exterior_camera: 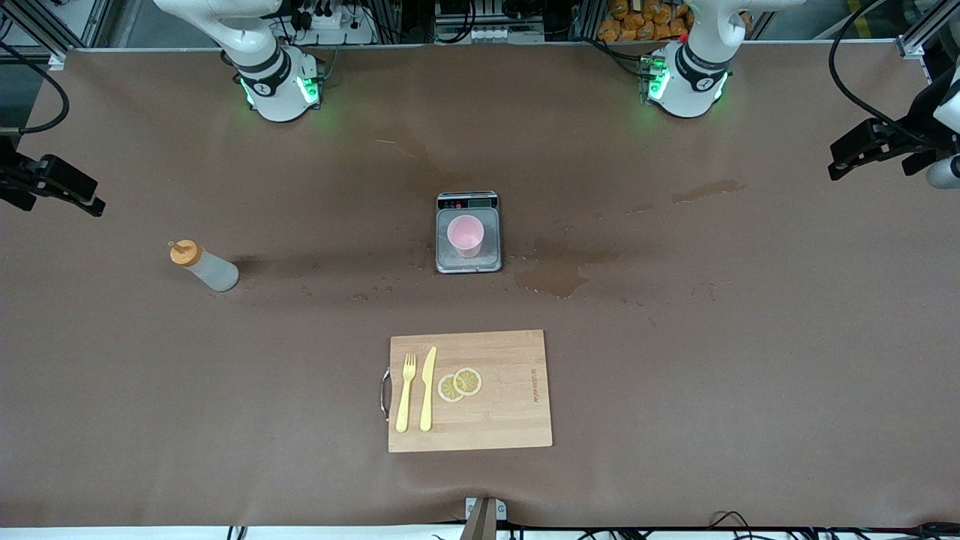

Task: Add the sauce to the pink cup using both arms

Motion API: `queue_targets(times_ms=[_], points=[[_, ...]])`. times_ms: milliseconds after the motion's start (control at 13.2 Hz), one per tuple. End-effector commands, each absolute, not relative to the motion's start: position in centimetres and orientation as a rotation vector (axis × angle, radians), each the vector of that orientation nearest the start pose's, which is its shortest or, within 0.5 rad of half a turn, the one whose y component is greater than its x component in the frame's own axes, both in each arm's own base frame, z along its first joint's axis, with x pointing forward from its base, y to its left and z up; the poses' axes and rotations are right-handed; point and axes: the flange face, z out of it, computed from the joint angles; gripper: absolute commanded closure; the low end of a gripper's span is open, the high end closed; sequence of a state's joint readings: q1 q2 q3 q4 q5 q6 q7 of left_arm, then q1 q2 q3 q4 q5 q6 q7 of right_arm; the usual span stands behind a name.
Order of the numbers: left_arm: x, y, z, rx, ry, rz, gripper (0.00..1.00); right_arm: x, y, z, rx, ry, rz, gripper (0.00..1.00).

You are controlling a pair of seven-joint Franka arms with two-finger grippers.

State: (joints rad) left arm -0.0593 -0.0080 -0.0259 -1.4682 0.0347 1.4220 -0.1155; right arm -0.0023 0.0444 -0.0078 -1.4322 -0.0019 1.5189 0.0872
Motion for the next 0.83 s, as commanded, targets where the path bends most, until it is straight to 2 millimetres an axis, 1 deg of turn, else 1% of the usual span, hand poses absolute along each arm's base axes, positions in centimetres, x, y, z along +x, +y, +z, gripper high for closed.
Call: queue_targets(times_ms=[0, 227, 303, 605, 756], points=[[52.73, -4.47, 66.38, -3.112, -0.045, 0.087, 0.00, 56.66, -0.57, 66.44, -3.157, 0.134, -0.067, 0.00], [53.18, -4.29, 66.27, -3.110, -0.027, 0.087, 0.00, 56.66, -0.92, 66.44, -3.164, 0.137, -0.067, 0.00], [53.29, -4.26, 66.11, -3.107, -0.027, 0.091, 0.00, 56.66, -0.76, 66.45, -3.166, 0.135, -0.067, 0.00], [53.51, -5.16, 65.76, -3.104, -0.016, 0.099, 0.00, 56.66, -0.76, 66.37, -3.166, 0.133, -0.065, 0.00], [53.51, -5.16, 65.89, -3.105, -0.011, 0.095, 0.00, 56.66, -0.76, 66.37, -3.166, 0.128, -0.065, 0.00]])
